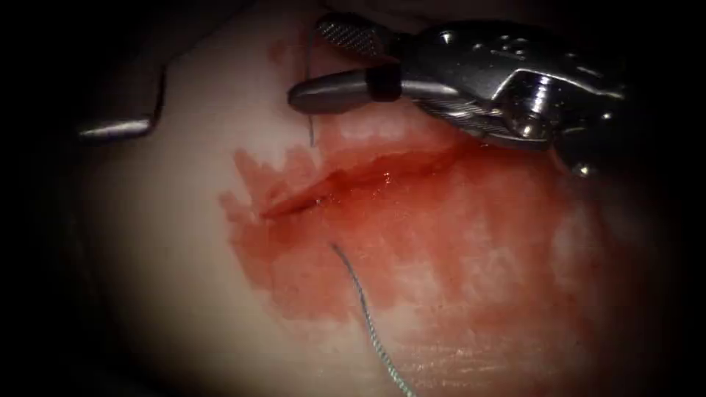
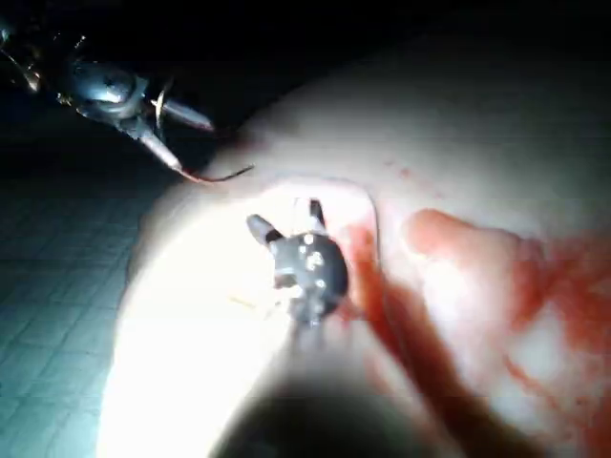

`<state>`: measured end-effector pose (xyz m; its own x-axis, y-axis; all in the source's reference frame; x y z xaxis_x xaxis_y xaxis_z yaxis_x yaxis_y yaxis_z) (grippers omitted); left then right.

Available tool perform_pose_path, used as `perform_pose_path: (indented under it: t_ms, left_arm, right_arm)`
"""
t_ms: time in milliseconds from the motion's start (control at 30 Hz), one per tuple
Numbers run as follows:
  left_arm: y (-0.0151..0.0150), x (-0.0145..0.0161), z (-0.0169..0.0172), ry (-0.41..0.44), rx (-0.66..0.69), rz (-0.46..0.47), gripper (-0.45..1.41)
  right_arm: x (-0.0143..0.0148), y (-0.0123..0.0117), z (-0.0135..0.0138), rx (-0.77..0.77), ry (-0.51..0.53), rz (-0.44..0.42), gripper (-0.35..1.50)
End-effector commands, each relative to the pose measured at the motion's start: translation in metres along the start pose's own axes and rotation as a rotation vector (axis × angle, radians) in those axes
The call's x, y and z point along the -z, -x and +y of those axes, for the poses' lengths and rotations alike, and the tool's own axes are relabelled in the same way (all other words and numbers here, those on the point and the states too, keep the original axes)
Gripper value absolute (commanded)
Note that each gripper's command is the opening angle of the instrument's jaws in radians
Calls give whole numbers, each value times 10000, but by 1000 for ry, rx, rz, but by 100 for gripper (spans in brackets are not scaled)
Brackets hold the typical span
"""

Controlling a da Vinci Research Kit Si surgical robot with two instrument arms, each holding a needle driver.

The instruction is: Wound Closure

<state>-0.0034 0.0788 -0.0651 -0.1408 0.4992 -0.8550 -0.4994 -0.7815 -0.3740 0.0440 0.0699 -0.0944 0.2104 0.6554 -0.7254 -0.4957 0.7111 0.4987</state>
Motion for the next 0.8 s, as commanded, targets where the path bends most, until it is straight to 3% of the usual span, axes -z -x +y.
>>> perform_pose_path:
  t_ms: [33,300,367,400,467,533,567,667,800]
  left_arm:
    - [1,-7,-3,4,-6,2,76]
    - [4,-3,0,-3,-10,-17,78]
    - [12,-9,4,-19,-48,-27,78]
    - [34,-18,11,-15,-82,-96,78]
    - [41,-20,12,-6,-92,-124,78]
    - [69,-24,15,19,-107,-237,78]
    - [69,-24,15,19,-107,-237,78]
    - [85,-25,29,65,-110,-316,78]
    - [96,-29,34,78,-123,-357,78]
  right_arm:
    - [-9,-1,-2,4,-3,2,106]
    - [2,-10,-2,43,-18,-11,115]
    - [8,-16,-5,48,-34,-24,126]
    - [20,-28,-9,61,-58,-28,128]
    - [24,-32,-10,63,-63,-32,128]
    - [42,-50,-16,81,-83,-26,131]
    - [42,-50,-16,81,-83,-26,131]
    - [52,-60,-39,112,-175,-29,126]
    - [35,-44,-81,181,-324,-90,113]
